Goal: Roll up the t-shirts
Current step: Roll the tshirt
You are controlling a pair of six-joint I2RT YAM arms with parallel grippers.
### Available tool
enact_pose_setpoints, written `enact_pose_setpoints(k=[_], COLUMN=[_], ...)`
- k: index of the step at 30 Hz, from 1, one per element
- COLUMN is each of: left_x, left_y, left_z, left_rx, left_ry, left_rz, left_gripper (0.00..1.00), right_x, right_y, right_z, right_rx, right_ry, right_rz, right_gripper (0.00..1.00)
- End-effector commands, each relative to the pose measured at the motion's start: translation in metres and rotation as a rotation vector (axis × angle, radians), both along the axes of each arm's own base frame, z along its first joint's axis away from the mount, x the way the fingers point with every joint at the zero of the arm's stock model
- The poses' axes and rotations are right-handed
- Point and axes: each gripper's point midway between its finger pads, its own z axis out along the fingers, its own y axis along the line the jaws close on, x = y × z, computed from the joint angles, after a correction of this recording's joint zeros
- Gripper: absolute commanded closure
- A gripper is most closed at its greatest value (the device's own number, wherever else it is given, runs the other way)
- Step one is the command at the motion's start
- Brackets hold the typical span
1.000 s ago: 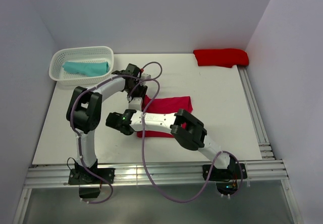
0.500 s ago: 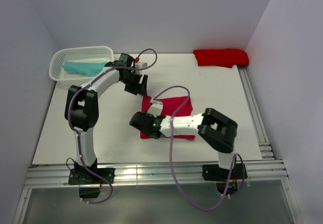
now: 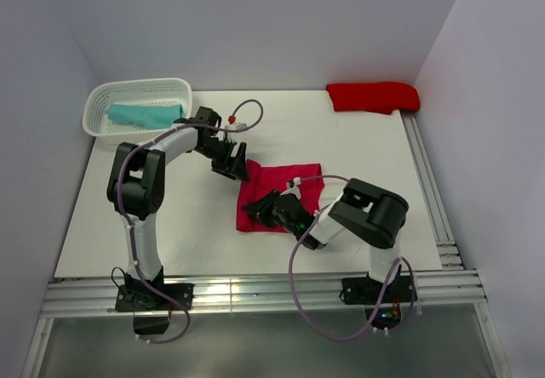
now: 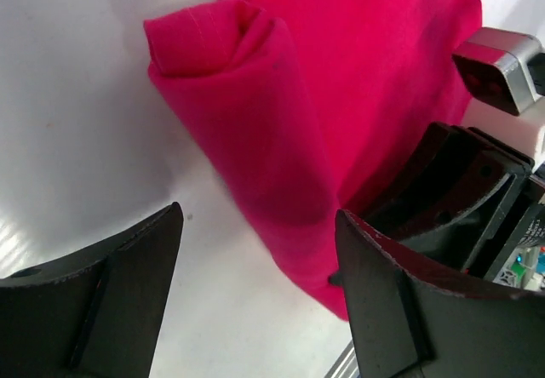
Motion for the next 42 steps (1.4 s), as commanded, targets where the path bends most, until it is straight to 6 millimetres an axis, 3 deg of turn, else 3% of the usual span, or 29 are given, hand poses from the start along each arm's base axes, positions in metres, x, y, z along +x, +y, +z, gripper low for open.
enact_pose_setpoints(k=[1, 5, 9, 10, 11, 12, 13, 14, 15, 16, 17, 18, 19, 20, 22, 23, 24, 25, 28, 29, 30, 32, 42], left_x=[0.001, 0.005, 0.012, 0.014, 0.015, 0.015, 0.016, 0.016, 0.016, 0.018, 0.016, 0.016, 0.014, 0.013, 0.011, 0.011, 0.01, 0.009, 0.008, 0.008, 0.007, 0.007, 0.009], left_y=[-0.013, -0.015, -0.007, -0.003, 0.0, 0.003, 0.009, 0.01, 0.014, 0.018, 0.02, 0.021, 0.02, 0.022, 0.021, 0.022, 0.023, 0.021, 0.019, 0.019, 0.019, 0.017, 0.015], left_z=[-0.013, -0.021, -0.025, -0.026, -0.026, -0.027, -0.026, -0.026, -0.027, -0.026, -0.025, -0.025, -0.022, -0.023, -0.021, -0.021, -0.022, -0.021, -0.021, -0.02, -0.021, -0.02, -0.019], left_rx=[-0.083, -0.088, -0.026, 0.015, 0.039, 0.064, 0.116, 0.137, 0.167, 0.212, 0.233, 0.252, 0.265, 0.29, 0.308, 0.323, 0.335, 0.339, 0.349, 0.353, 0.364, 0.364, 0.382], left_ry=[0.002, 0.008, -0.023, -0.014, -0.021, -0.022, -0.047, -0.057, -0.063, -0.086, -0.089, -0.097, -0.108, -0.115, -0.129, -0.138, -0.138, -0.143, -0.144, -0.147, -0.147, -0.148, -0.131], left_rz=[-0.032, 0.0, 0.042, 0.087, 0.098, 0.111, 0.128, 0.134, 0.151, 0.166, 0.167, 0.171, 0.167, 0.171, 0.17, 0.176, 0.181, 0.178, 0.182, 0.184, 0.184, 0.183, 0.17], left_gripper=[0.23, 0.27, 0.39, 0.5, 0.57, 0.7, 0.77, 0.82, 0.88, 0.89, 0.9, 0.91, 0.92, 0.92, 0.92, 0.92, 0.92, 0.92, 0.92, 0.92, 0.92, 0.91, 0.9], right_x=[-0.014, -0.018, -0.019, -0.02, -0.019, -0.016, -0.02, -0.016, -0.012, -0.017, -0.009, -0.011, -0.013, -0.005, -0.013, -0.007, -0.014, -0.007, -0.014, -0.011, -0.014, -0.009, 0.006], right_y=[0.006, 0.007, 0.007, 0.004, 0.007, 0.008, 0.0, 0.007, 0.005, -0.007, 0.001, 0.001, -0.018, -0.008, -0.024, -0.014, -0.027, -0.016, -0.023, -0.01, -0.018, -0.004, 0.016], right_z=[-0.003, -0.006, -0.008, -0.019, -0.02, -0.016, -0.034, -0.019, -0.021, -0.038, -0.019, -0.018, -0.031, -0.01, -0.014, 0.004, 0.0, 0.017, 0.026, 0.039, 0.039, 0.051, 0.039], right_rx=[0.133, 0.191, 0.192, 0.14, 0.115, 0.082, -0.014, -0.027, -0.086, -0.201, -0.212, -0.272, -0.408, -0.42, -0.591, -0.602, -0.7, -0.719, -0.859, -0.87, -0.934, -0.967, -1.198], right_ry=[0.046, 0.061, 0.063, 0.082, 0.087, 0.067, 0.114, 0.087, 0.066, 0.113, 0.084, 0.069, 0.1, 0.069, 0.079, 0.053, 0.077, 0.035, 0.03, -0.007, -0.001, -0.044, -0.083], right_rz=[0.044, 0.056, 0.063, 0.064, 0.069, 0.075, 0.071, 0.075, 0.065, 0.057, 0.051, 0.061, 0.027, 0.018, 0.007, -0.004, 0.001, -0.02, -0.017, -0.026, -0.024, -0.032, -0.008], right_gripper=[0.71, 0.72, 0.72, 0.71, 0.69, 0.67, 0.6, 0.57, 0.53, 0.47, 0.45, 0.42, 0.38, 0.36, 0.33, 0.32, 0.32, 0.32, 0.32, 0.32, 0.33, 0.34, 0.41])
